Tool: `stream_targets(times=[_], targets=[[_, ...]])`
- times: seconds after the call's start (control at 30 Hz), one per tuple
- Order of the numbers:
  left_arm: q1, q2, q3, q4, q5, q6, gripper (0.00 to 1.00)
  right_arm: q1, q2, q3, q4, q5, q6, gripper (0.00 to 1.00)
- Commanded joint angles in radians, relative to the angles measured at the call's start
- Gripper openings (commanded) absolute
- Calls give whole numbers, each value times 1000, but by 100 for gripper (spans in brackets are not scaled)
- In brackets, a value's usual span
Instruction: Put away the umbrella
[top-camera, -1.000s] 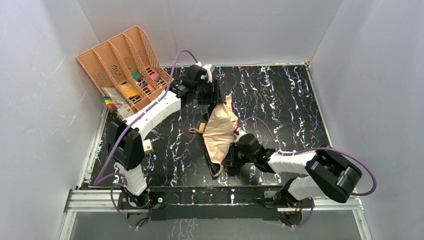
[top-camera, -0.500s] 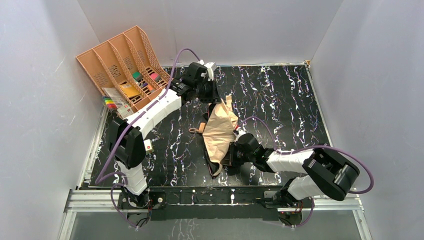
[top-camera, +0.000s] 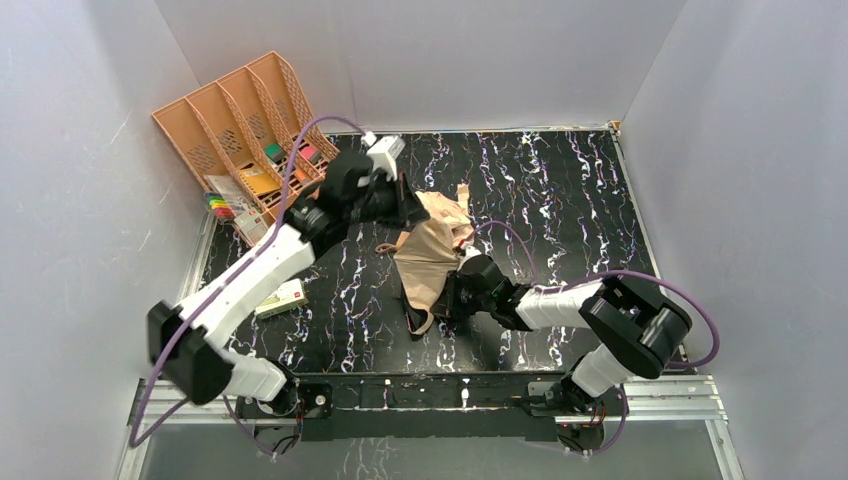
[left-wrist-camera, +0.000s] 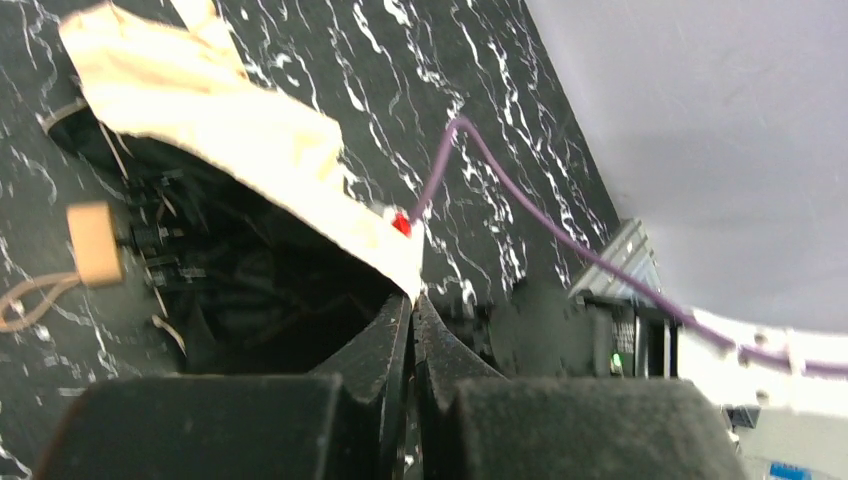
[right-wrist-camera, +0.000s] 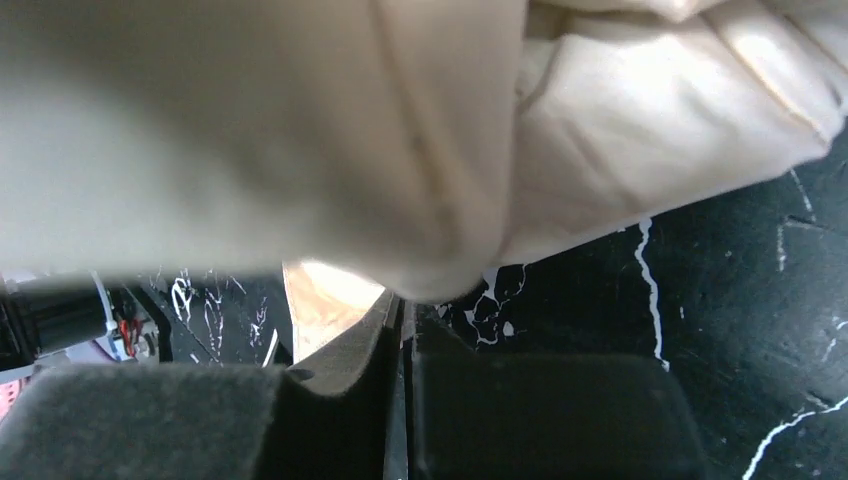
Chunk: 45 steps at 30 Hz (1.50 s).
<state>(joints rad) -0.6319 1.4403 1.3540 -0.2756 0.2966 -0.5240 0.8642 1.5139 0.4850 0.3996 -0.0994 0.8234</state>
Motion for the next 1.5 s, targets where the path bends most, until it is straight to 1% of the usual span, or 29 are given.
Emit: stream_targets(times=[0.0,0.13,0.27,0.37,0.47,0.57,0.63,0.7,0.8,0.87,0.93,1.03,1.17,1.3,1.37,1.47], targets=[[-79,-225,-233,125,-68,-88,0,-8,15,20,-73,58,-60,16],[-192,-342,-434,219,-173,-141,0,-9,-39,18,-66,11,-79,28],[-244,-410,-596,317,-207,-217,0,-8,-168,-6,-125,2,-76,37],[-273,-452,-705,390,-218,-264,0,-9,-307,-24,-236,24,-73,41],[-278,-472,-764,421,-206,-280,0,-8,-409,-23,-360,61,-89,43],[-281,-484,-809,439,-194,-279,1,-8,-509,0,-513,149,-98,45],[-282,-486,-834,450,-177,-279,6,-8,-569,18,-582,202,-100,45],[-285,-483,-858,462,-163,-283,17,-9,-621,36,-629,238,-99,47],[-296,-470,-890,493,-145,-293,29,-8,-677,65,-664,265,-86,47],[-305,-454,-906,512,-140,-295,30,-8,-699,83,-655,252,-88,47],[-314,-434,-921,527,-137,-298,29,-8,-710,96,-598,201,-116,47],[-326,-406,-945,556,-130,-305,19,-9,-696,127,-509,95,-152,45],[-341,-363,-972,585,-129,-306,13,-8,-620,165,-411,-35,-172,35],[-355,-337,-1002,611,-141,-321,0,-8,-503,170,-285,-144,-139,23],[-361,-327,-1018,618,-149,-328,0,-4,-447,153,-207,-173,-112,20],[-372,-313,-1034,623,-161,-333,0,22,-386,112,-119,-134,-62,17]])
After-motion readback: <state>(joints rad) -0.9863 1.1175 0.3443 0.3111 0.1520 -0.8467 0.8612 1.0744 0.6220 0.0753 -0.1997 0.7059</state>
